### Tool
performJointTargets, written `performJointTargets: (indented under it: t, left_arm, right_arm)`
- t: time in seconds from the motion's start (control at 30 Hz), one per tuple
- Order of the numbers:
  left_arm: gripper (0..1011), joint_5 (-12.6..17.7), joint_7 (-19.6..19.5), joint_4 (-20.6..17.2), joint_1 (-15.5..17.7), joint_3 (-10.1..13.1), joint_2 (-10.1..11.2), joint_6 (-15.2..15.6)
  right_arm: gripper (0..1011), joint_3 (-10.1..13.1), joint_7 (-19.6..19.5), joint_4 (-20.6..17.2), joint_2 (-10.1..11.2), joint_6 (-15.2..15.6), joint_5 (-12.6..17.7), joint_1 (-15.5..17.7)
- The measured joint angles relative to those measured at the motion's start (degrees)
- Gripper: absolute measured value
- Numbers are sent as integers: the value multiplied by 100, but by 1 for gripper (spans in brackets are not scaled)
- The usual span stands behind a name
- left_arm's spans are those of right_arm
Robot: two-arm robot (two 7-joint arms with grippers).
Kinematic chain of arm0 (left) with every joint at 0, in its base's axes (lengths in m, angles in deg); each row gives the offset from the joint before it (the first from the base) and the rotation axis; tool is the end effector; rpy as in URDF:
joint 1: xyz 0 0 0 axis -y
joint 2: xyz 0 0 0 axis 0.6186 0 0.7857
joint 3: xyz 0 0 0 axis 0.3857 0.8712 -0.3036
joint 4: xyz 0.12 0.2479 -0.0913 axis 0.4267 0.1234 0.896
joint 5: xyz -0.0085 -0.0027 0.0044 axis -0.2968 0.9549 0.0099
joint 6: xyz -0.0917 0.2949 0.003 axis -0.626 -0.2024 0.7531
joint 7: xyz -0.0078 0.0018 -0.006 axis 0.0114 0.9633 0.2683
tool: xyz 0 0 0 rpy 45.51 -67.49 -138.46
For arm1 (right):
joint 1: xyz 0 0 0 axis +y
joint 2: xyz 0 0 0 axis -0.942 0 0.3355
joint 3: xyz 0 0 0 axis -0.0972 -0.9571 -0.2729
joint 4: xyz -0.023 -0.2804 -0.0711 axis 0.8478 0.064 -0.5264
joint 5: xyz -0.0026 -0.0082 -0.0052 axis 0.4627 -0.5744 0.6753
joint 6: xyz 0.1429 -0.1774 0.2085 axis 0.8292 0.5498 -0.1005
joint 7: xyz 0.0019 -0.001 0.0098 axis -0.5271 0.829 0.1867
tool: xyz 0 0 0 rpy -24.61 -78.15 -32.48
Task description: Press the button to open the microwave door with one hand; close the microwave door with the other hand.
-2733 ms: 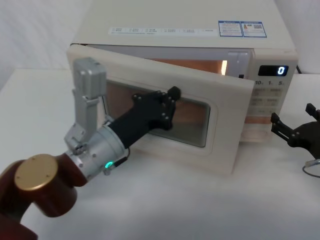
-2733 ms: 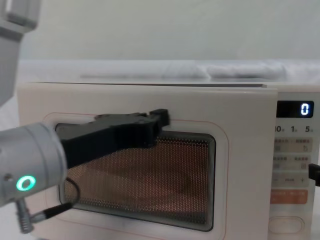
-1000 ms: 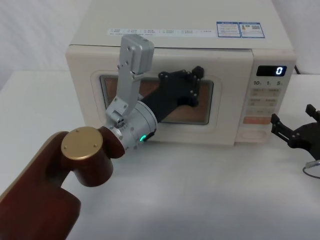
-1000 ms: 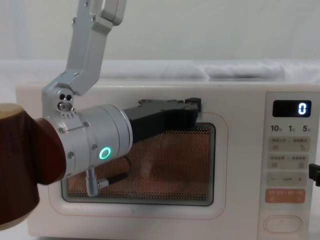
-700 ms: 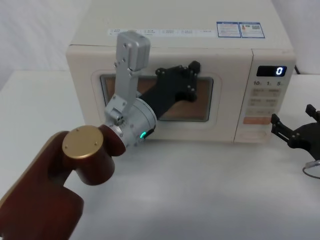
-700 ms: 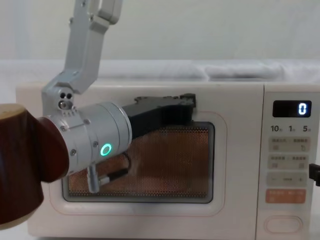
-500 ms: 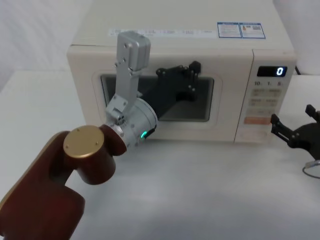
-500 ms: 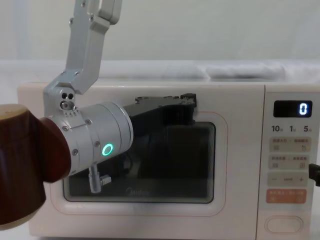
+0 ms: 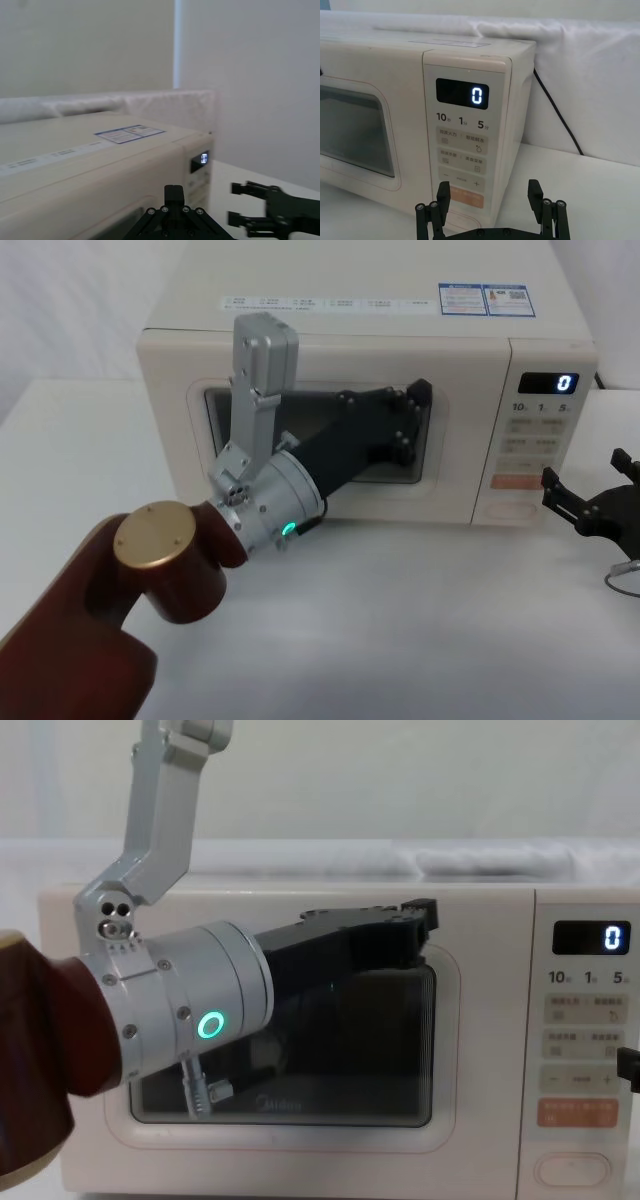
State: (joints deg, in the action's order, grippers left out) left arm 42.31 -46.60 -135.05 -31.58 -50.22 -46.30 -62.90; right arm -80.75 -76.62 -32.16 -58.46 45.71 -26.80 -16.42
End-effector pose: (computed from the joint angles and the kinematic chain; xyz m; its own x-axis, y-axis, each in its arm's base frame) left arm 0.3905 -0.0628 -0.1999 0.7687 0.6395 0.0079 -0.6292 0.7585 -0.1695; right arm 0.3090 -0.0382 -0.2424 0.3206 -0.9452 0.0615 0.9472 0.3200 -0.0188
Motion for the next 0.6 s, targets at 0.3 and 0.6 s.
performJointTargets:
  t: [0.3,0.6]
  left_arm:
    - [0,-333,-135,-436,-264,68,310,24]
    - [0,-414,228,-966,-829,-112,655,-67]
  right_arm:
    - [1002,0,0,0,0,0,0,0]
    - [1002,0,0,0,0,0,0,0]
